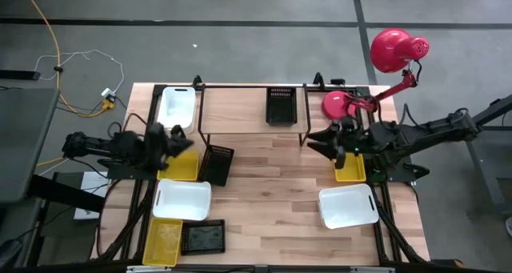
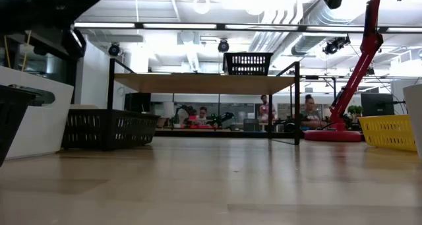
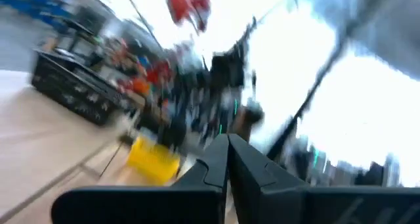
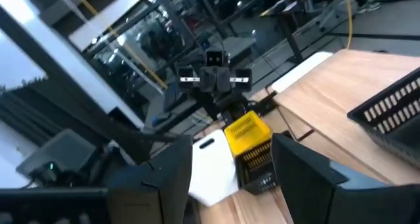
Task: Stack baskets on shelf by color
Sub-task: Stack the top black bin into the black bin on the shelf
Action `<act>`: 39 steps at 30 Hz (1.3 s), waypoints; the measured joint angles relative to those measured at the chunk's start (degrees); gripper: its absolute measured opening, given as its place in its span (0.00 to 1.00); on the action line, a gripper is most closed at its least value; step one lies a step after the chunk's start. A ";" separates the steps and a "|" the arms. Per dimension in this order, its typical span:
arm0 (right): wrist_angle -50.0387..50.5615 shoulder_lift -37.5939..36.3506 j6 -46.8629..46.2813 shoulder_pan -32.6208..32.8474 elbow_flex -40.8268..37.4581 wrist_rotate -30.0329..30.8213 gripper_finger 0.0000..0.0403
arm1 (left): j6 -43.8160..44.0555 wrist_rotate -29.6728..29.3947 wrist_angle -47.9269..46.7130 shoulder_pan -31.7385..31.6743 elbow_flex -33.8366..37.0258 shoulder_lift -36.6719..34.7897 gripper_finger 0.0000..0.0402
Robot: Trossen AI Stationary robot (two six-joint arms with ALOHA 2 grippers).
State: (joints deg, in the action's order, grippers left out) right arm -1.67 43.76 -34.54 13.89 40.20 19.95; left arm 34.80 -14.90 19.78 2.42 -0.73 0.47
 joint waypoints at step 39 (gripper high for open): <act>0.56 5.63 -2.66 0.00 2.17 0.39 0.48 | 37.44 31.93 -35.74 -0.43 -37.49 67.20 0.49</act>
State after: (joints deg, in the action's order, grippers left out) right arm -1.11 49.39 -37.21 13.89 42.37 20.35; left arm 72.24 17.03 -15.96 1.98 -38.22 67.67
